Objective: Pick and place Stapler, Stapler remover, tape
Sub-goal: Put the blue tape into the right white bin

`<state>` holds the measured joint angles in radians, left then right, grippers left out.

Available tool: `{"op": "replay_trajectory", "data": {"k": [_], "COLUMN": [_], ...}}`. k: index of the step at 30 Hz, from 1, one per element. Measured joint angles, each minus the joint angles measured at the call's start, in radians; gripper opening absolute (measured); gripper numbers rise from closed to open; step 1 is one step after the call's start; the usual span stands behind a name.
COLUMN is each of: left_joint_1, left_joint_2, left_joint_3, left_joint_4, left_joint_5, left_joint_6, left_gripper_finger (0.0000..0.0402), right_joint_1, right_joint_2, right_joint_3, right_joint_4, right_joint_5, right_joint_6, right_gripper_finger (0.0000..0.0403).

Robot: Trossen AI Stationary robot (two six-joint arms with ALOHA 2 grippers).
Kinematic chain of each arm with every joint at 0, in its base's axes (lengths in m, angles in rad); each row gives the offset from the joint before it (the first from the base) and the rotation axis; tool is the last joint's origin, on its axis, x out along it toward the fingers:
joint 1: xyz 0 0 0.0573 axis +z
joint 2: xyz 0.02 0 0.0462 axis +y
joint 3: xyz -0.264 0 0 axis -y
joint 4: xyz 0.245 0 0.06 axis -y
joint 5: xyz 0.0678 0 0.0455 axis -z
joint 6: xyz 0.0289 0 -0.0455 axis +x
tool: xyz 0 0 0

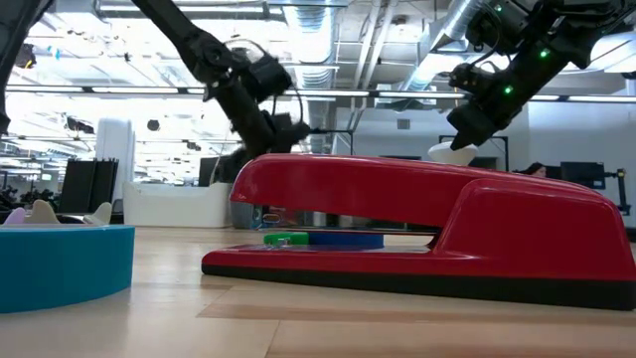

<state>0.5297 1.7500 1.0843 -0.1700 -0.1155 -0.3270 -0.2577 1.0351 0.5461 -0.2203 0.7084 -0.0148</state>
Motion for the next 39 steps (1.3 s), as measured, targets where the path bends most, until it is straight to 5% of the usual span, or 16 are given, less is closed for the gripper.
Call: {"op": "replay_trajectory", "data": {"k": [7,11,18,24,30,39], "left_joint_1": [-0.159,-0.298,-0.511,-0.643,-0.706,-0.787], "left_joint_2": [-0.173,-0.288,-0.472,-0.609,-0.717,-0.825], "left_joint_3": [0.0,0.0,-0.052,-0.169,-0.299,-0.42], "left_joint_4": [-0.063,-0.169,-0.228,-0.236,-0.233,-0.239], "left_joint_5": [-0.126,-0.298,-0.441,-0.573,-0.609,-0.608], "left_joint_6": [0.158,0.22,0.219,0.193,0.141,0.1], "left_gripper_finger": [0.0006,0.0003,0.0002,0.0002,0.0003,0.0003], "right_joint_1": [0.006,0.032,0.179,0.341,0.461,0.53], "right_joint_2": [0.0,0.0,0.0,0.007,0.199,0.618], "right_joint_3": [0.0,0.0,0.0,0.028,0.189,0.502], "right_joint_4": [0.053,0.053,0.08,0.169,0.1,-0.174], "right_joint_5": [-0.002,-0.027,-0.31,-0.312,-0.159,-0.194], "right_joint_6": [-0.038,-0.038,-0.038,0.053,0.119,0.276], "right_gripper_finger": [0.0,0.0,0.0,0.0,0.0,0.0]}}
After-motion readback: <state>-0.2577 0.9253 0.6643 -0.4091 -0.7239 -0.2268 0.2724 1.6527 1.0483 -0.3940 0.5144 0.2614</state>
